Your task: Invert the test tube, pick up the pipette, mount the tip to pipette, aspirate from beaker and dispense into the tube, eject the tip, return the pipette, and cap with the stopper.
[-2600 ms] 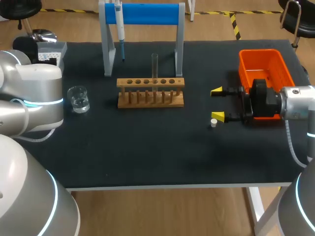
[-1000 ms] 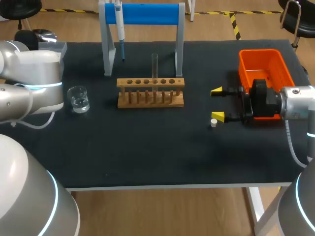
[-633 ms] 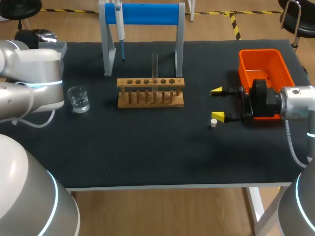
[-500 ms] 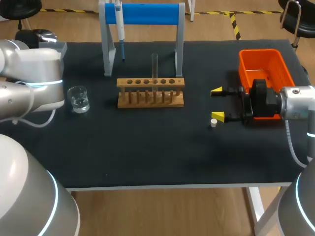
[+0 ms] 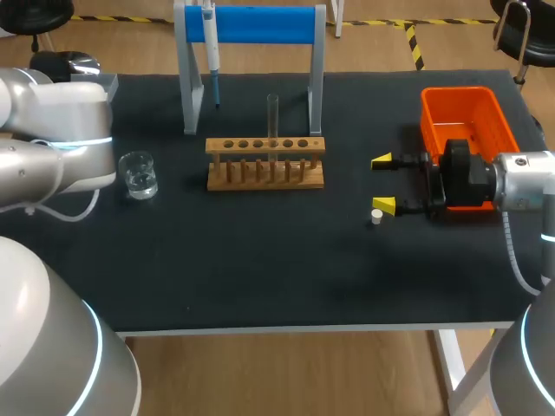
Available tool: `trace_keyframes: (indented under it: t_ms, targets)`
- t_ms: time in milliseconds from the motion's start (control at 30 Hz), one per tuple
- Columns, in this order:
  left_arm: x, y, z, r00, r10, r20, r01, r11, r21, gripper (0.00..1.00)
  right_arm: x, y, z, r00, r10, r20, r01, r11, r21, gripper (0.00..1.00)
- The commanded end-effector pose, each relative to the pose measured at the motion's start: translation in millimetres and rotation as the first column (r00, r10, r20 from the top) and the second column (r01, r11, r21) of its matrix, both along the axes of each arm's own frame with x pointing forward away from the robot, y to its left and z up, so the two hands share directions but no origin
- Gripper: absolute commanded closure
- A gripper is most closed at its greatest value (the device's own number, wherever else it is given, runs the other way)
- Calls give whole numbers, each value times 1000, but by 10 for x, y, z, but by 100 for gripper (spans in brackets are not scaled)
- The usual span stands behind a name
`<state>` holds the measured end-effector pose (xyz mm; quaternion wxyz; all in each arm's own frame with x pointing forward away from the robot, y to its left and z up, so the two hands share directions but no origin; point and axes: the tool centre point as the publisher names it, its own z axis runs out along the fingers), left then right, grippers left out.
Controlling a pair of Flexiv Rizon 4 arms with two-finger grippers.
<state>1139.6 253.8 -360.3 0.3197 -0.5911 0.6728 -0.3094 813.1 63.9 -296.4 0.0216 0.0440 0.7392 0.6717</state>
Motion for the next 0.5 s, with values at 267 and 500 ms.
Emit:
trace_keyframes:
  t_ms: [267,500]
  targets:
    - [65,2,-30,1000,-4,-15,4,1000,-5,66,-9,5,2,1000,-3,0,3,1000,-2,0]
    - [58,2,-46,1000,1,-19,-1,1000,-8,67,-9,5,2,1000,-3,0,3,1000,-2,0]
